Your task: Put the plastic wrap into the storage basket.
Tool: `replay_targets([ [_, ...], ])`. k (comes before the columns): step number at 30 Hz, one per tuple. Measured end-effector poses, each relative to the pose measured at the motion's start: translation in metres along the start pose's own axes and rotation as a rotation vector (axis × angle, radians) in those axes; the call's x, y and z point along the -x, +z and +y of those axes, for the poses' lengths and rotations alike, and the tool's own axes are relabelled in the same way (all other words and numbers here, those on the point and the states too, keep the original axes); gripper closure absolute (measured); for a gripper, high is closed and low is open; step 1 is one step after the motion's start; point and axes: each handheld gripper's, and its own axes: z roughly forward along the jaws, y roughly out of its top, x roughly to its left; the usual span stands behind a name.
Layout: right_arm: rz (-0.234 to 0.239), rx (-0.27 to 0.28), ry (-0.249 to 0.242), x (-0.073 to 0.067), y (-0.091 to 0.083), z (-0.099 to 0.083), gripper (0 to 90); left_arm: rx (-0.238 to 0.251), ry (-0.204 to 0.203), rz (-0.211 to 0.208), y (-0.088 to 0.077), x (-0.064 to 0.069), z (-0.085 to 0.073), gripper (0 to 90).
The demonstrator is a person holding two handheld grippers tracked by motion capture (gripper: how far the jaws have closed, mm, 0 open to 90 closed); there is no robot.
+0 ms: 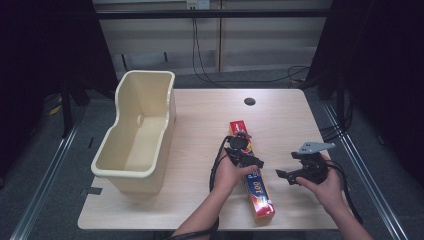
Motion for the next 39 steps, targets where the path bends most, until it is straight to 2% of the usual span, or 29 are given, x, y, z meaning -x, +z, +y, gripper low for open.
replay_targets([
  [2, 0.002, 0.001, 0.001, -0.001, -0.001, 0.0, 7.0, -0.011, 0.002, -0.004, 0.002, 0.0, 0.0, 0.3],
  [4, -0.001, -0.001, -0.002, 0.0, -0.001, 0.0, 6.9, -0.015, -0.02, -0.007, 0.003, -0.001, -0.001, 0.9],
  [7, -0.001, 0.002, -0.002, 0.0, -0.001, 0.0, 7.0, -0.03, -0.034, -0.032, -0.001, -0.005, -0.001, 3.9],
  [9, -0.002, 0.0, -0.003, 0.001, -0.001, 0.0, 7.0, -0.041, -0.042, -0.033, -0.005, -0.009, -0.002, 6.8],
  [12, 0.001, 0.0, -0.001, 0.001, -0.001, 0.0, 7.2, -0.043, -0.046, -0.026, -0.011, -0.015, -0.004, 11.3],
  [16, 0.001, 0.006, 0.0, 0.001, -0.001, 0.0, 7.4, -0.056, -0.024, 0.002, -0.02, -0.02, -0.004, 17.7],
  [19, 0.002, 0.005, 0.001, 0.0, -0.001, 0.0, 7.5, -0.08, -0.048, -0.005, -0.023, -0.024, -0.003, 19.8],
  [22, 0.001, 0.007, 0.001, 0.0, -0.002, 0.0, 7.6, -0.091, -0.046, 0.011, -0.024, -0.026, -0.002, 21.2],
  [24, 0.005, 0.005, 0.002, 0.0, -0.002, 0.0, 7.6, -0.09, -0.077, 0.01, -0.024, -0.027, -0.001, 22.2],
  [27, 0.0, 0.008, 0.005, 0.001, -0.002, 0.0, 7.6, -0.113, -0.091, 0.011, -0.023, -0.027, 0.0, 23.0],
  [29, -0.003, 0.006, 0.005, 0.001, -0.002, 0.0, 7.6, -0.109, -0.109, 0.024, -0.022, -0.026, 0.002, 23.8],
  [34, -0.003, 0.008, 0.008, 0.002, -0.002, 0.0, 7.8, -0.142, -0.162, 0.041, -0.023, -0.026, 0.005, 27.1],
  [37, -0.005, 0.006, 0.008, 0.002, -0.003, 0.0, 7.8, -0.142, -0.173, 0.053, -0.025, -0.026, 0.006, 30.7],
  [39, -0.009, 0.007, 0.014, 0.002, -0.004, 0.0, 7.8, -0.163, -0.179, 0.065, -0.029, -0.029, 0.005, 33.2],
])
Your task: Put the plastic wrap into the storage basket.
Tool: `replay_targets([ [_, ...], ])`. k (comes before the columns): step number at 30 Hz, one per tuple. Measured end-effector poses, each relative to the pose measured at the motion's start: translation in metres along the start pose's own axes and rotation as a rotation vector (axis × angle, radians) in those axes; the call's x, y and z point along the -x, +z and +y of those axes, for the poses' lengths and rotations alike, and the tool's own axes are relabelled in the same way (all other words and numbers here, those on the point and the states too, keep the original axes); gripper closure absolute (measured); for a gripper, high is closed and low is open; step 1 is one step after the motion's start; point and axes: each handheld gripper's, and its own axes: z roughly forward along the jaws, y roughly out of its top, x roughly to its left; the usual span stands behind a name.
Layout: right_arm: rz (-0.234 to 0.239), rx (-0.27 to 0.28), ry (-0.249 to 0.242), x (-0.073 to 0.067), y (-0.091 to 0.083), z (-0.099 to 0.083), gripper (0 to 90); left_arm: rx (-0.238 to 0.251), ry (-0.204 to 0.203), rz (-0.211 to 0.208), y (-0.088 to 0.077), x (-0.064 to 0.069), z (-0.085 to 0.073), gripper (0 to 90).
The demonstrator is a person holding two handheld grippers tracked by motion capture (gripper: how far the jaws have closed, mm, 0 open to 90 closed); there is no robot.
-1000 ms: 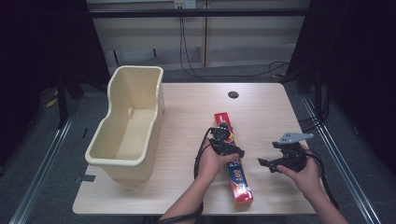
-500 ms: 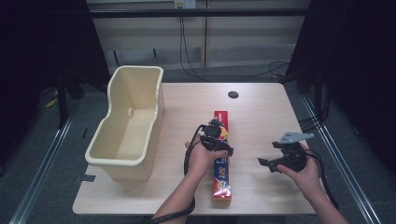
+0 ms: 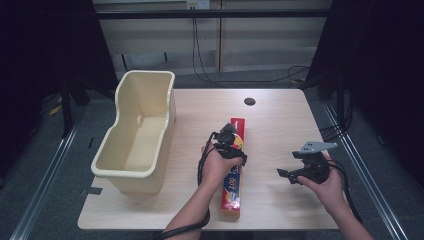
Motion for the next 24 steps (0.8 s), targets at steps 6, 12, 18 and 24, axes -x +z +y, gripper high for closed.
replay_targets([
  [6, 0.001, 0.002, 0.0, 0.0, 0.001, 0.0, 7.9, -0.016, 0.034, 0.047, -0.007, -0.005, -0.001, 38.4],
  [12, 0.003, 0.005, -0.006, -0.002, 0.002, 0.002, 7.9, 0.001, 0.053, 0.083, -0.001, 0.001, 0.002, 35.2],
  [18, 0.004, 0.001, -0.01, -0.002, 0.003, 0.002, 7.9, -0.011, 0.055, 0.102, 0.01, 0.002, 0.009, 32.0],
  [24, 0.004, -0.001, -0.014, -0.002, 0.003, 0.002, 8.0, -0.06, 0.046, 0.125, 0.012, 0.001, 0.016, 37.6],
])
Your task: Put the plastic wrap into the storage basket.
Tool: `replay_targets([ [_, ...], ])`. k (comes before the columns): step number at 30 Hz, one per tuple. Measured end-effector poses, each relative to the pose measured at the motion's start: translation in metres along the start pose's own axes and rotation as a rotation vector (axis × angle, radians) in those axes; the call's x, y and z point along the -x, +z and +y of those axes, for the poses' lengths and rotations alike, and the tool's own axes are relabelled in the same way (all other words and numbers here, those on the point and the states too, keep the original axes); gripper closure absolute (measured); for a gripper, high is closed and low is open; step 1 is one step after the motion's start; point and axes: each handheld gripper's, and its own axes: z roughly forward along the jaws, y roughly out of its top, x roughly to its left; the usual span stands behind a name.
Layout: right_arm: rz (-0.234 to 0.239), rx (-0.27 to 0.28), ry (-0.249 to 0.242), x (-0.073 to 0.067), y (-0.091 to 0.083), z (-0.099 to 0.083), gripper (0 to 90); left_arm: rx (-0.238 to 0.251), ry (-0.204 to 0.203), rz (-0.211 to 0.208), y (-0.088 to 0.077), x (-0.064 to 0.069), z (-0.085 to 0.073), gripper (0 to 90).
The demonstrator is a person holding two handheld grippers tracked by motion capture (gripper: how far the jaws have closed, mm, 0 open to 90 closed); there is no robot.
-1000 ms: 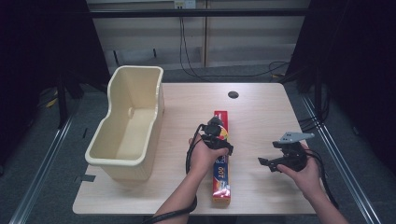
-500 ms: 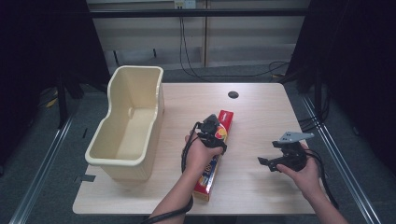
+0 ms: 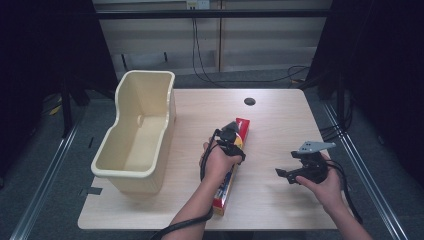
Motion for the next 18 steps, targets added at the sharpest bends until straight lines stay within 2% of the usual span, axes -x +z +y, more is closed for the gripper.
replay_targets([
  [3, -0.004, 0.0, 0.0, 0.0, -0.001, 0.0, 8.0, -0.032, 0.017, 0.009, -0.003, -0.001, 0.0, 40.2],
  [4, -0.002, 0.004, -0.002, 0.0, -0.001, 0.0, 7.9, -0.054, 0.047, 0.021, -0.004, 0.0, -0.001, 40.4],
  [6, 0.002, 0.006, -0.003, 0.0, -0.001, 0.0, 7.7, -0.053, 0.102, 0.042, -0.007, 0.002, -0.004, 40.7],
  [7, 0.003, 0.004, -0.005, 0.0, -0.001, 0.0, 7.7, -0.063, 0.12, 0.038, -0.009, 0.001, -0.004, 40.7],
  [10, 0.007, 0.0, -0.006, 0.0, 0.0, 0.0, 7.5, -0.092, 0.102, -0.008, -0.018, -0.004, -0.004, 40.8],
  [14, 0.014, 0.005, -0.011, -0.001, 0.0, 0.0, 6.4, -0.093, 0.1, -0.005, -0.034, -0.008, -0.003, 40.8],
  [18, 0.011, 0.008, -0.003, 0.0, -0.001, 0.0, 4.4, -0.09, 0.088, -0.034, -0.051, -0.013, 0.0, 40.8],
])
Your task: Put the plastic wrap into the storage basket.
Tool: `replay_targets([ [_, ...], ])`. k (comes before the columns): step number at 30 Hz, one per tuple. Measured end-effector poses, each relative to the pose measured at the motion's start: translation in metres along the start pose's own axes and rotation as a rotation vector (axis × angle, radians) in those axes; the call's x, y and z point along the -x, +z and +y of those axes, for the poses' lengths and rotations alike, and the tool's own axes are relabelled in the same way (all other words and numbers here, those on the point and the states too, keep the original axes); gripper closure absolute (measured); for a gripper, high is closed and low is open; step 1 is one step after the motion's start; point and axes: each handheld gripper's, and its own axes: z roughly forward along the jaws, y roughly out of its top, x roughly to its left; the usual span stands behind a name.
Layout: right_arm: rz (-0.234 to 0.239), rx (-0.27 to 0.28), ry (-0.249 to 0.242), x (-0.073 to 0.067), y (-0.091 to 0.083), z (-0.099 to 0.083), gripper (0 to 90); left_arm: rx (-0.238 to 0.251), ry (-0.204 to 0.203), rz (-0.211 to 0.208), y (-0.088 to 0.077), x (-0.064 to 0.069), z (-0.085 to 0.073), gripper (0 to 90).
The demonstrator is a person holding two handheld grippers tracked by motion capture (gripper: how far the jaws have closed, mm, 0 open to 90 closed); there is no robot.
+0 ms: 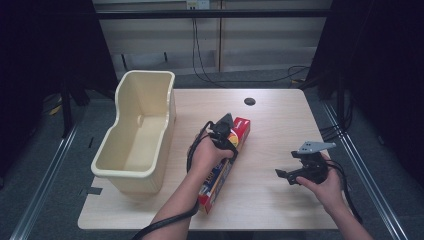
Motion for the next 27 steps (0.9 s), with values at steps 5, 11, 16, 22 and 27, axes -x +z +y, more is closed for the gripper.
replay_targets([
  [5, 0.018, 0.006, -0.007, -0.001, 0.001, 0.0, 3.1, -0.004, 0.006, 0.001, -0.019, -0.005, 0.001, 40.8],
  [11, 0.042, 0.013, -0.011, -0.001, 0.001, 0.0, 2.2, 0.0, -0.008, 0.014, -0.038, -0.011, 0.0, 40.7],
  [16, 0.048, 0.002, -0.008, -0.001, 0.002, 0.0, 2.1, -0.001, -0.021, 0.026, -0.051, -0.017, 0.001, 40.8],
  [22, 0.057, 0.003, -0.013, -0.002, 0.002, 0.0, 2.2, 0.009, -0.029, 0.007, -0.067, -0.023, 0.001, 40.7],
  [27, 0.064, 0.002, -0.015, -0.002, 0.002, 0.0, 2.1, 0.01, -0.029, 0.012, -0.08, -0.024, 0.002, 40.7],
])
